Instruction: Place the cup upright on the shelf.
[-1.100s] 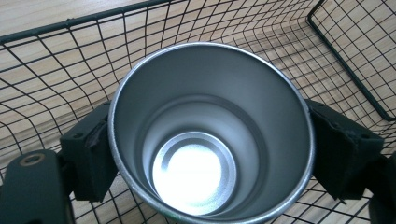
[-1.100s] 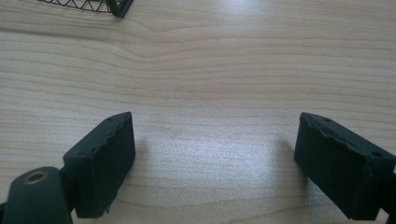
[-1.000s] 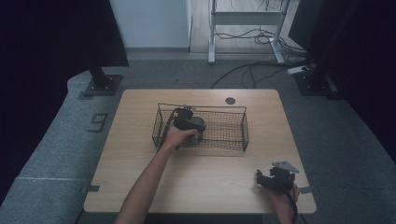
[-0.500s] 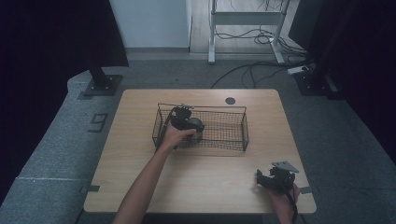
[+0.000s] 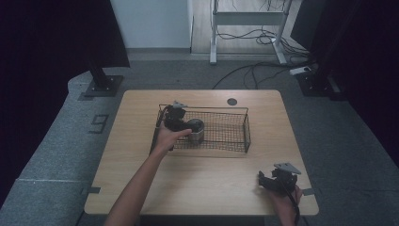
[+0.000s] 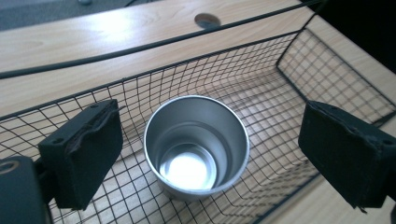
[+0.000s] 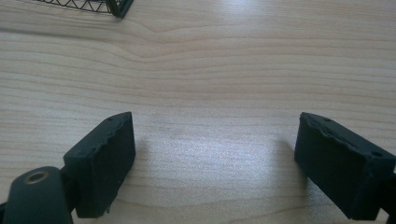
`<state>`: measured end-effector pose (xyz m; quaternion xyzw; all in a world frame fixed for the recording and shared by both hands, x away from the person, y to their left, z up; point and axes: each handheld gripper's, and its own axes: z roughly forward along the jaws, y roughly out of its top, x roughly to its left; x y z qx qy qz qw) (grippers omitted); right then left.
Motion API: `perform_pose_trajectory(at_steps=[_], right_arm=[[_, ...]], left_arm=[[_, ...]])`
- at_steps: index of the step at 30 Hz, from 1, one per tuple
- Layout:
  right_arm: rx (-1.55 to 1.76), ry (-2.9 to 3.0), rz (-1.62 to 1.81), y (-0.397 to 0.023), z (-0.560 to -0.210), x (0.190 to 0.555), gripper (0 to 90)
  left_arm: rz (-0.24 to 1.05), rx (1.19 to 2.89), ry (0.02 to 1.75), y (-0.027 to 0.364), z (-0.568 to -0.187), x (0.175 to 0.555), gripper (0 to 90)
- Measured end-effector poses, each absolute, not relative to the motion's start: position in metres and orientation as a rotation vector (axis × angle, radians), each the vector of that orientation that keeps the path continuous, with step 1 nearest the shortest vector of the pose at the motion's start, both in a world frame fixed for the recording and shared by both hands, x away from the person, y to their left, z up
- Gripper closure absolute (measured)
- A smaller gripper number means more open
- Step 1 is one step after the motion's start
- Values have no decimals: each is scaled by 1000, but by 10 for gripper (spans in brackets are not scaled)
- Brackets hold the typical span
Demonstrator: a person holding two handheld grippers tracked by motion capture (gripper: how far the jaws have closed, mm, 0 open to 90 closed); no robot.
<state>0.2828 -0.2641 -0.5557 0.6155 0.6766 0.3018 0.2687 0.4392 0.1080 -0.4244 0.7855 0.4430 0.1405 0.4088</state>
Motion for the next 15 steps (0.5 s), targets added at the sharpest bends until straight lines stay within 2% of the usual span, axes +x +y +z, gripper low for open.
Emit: perform_pose_trajectory(at_steps=[7, 15], right_arm=[[1659, 1825, 815, -264, -556, 283, 123], [1660, 1825, 815, -264, -556, 283, 123]], left_arm=[[342, 1958, 1048, 120, -413, 415, 80], [343, 1966, 990, 135, -418, 387, 86]])
